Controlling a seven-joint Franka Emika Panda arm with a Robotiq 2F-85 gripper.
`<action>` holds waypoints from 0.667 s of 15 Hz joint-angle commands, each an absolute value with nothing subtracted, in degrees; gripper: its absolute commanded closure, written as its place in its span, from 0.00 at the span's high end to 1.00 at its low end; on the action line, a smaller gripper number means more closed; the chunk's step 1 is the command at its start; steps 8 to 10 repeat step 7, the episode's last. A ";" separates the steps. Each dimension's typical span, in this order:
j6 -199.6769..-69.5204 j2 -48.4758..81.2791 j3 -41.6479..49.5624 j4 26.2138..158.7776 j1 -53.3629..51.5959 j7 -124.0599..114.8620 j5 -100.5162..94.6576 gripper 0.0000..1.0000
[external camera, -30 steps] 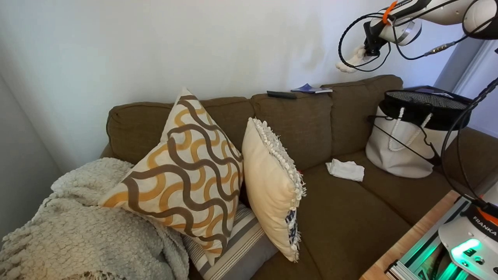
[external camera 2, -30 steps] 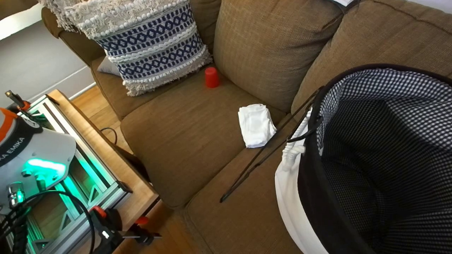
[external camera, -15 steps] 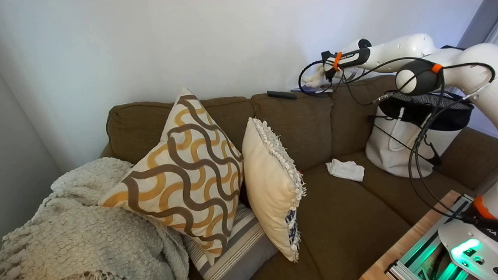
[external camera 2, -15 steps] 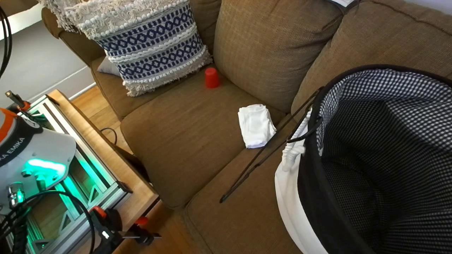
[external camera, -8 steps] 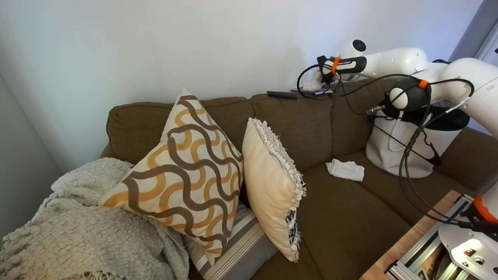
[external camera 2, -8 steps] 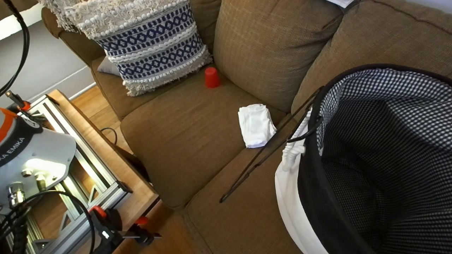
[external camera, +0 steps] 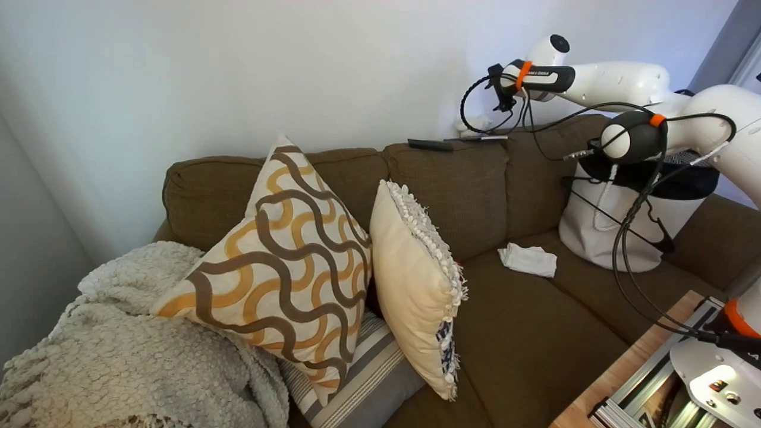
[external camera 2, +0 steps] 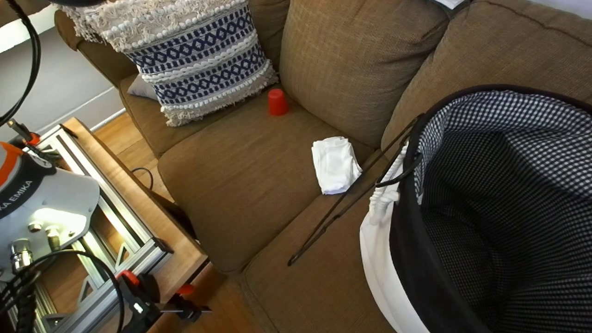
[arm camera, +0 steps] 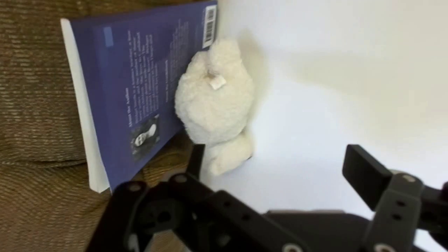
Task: Move the teddy bear from the seat to the backrest of the couch
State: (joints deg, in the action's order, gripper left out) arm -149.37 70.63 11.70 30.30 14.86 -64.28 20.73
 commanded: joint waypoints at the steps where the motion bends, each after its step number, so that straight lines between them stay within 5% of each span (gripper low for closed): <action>1: -141.64 69.80 1.93 23.45 16.42 -53.85 19.67 1.00; 5: -130.95 63.64 -3.66 27.28 14.91 -45.44 19.13 1.00; 10: -134.86 64.34 -2.79 26.92 14.66 -48.71 18.50 1.00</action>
